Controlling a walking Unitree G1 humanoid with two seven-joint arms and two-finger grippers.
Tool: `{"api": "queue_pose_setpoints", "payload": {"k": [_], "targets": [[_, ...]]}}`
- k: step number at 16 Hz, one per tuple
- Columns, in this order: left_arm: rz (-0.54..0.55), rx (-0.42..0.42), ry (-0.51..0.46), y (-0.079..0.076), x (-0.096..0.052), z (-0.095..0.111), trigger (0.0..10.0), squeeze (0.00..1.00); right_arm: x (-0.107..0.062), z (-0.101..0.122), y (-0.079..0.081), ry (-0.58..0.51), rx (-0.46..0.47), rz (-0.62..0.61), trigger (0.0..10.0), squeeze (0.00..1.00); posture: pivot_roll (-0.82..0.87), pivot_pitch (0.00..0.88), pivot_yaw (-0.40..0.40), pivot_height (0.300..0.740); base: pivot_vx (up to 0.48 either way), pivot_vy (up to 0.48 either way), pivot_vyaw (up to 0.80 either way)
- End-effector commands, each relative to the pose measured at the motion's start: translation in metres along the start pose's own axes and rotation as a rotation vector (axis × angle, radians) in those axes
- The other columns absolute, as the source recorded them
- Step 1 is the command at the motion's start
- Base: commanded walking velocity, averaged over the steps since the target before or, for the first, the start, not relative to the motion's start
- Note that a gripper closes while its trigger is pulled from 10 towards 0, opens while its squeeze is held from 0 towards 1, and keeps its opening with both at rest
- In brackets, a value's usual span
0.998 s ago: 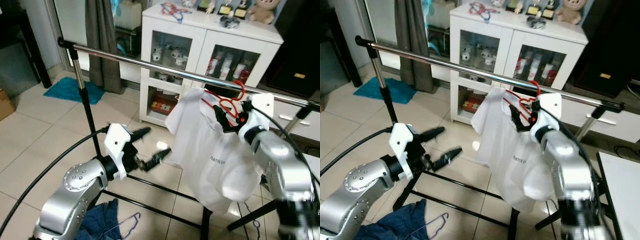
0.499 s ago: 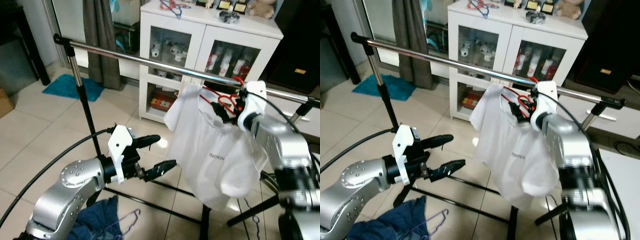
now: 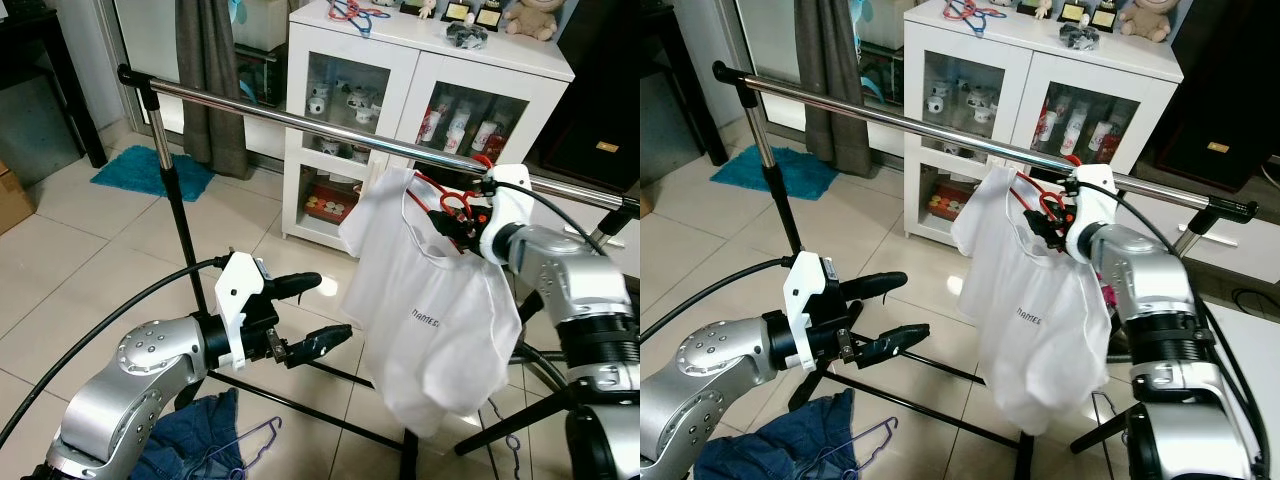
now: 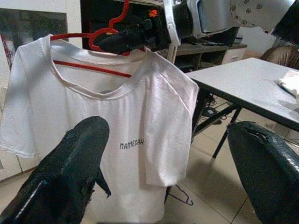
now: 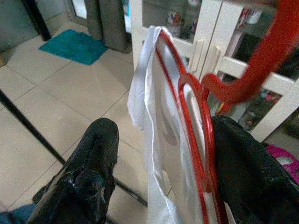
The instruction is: Hang hanger
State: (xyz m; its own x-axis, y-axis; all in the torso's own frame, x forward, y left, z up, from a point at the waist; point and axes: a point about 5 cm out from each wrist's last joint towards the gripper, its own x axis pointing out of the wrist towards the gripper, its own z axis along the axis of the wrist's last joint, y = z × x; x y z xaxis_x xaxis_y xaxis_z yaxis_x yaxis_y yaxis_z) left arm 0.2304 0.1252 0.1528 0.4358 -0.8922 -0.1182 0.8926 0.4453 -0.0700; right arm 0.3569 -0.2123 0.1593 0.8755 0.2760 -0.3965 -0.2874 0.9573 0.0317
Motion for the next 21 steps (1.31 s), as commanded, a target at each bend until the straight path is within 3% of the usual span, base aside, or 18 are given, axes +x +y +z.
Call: {"api": "queue_pose_setpoints", "payload": {"k": [1, 15, 21], "targets": [[-0.02, 0.002, -0.006, -0.004, 0.0, 0.002, 10.0, 0.0, -0.004, 0.009, -0.005, -0.014, 0.011, 0.001, 0.0, 0.0, 0.0, 0.0, -0.112, 0.74, 0.0, 0.0, 0.0], [-0.008, 0.012, -0.003, -0.003, 0.0, 0.002, 10.0, 0.0, -0.001, 0.005, -0.002, -0.025, 0.055, 0.019, 0.0, 0.0, 0.0, 0.0, -0.106, 0.74, 0.0, 0.0, 0.0], [0.08, 0.036, -0.008, 0.003, -0.001, 0.004, 10.0, 0.0, -0.001, -0.002, 0.005, -0.037, 0.036, -0.003, 0.0, 0.0, 0.0, 0.0, -0.098, 0.74, 0.0, 0.0, 0.0]]}}
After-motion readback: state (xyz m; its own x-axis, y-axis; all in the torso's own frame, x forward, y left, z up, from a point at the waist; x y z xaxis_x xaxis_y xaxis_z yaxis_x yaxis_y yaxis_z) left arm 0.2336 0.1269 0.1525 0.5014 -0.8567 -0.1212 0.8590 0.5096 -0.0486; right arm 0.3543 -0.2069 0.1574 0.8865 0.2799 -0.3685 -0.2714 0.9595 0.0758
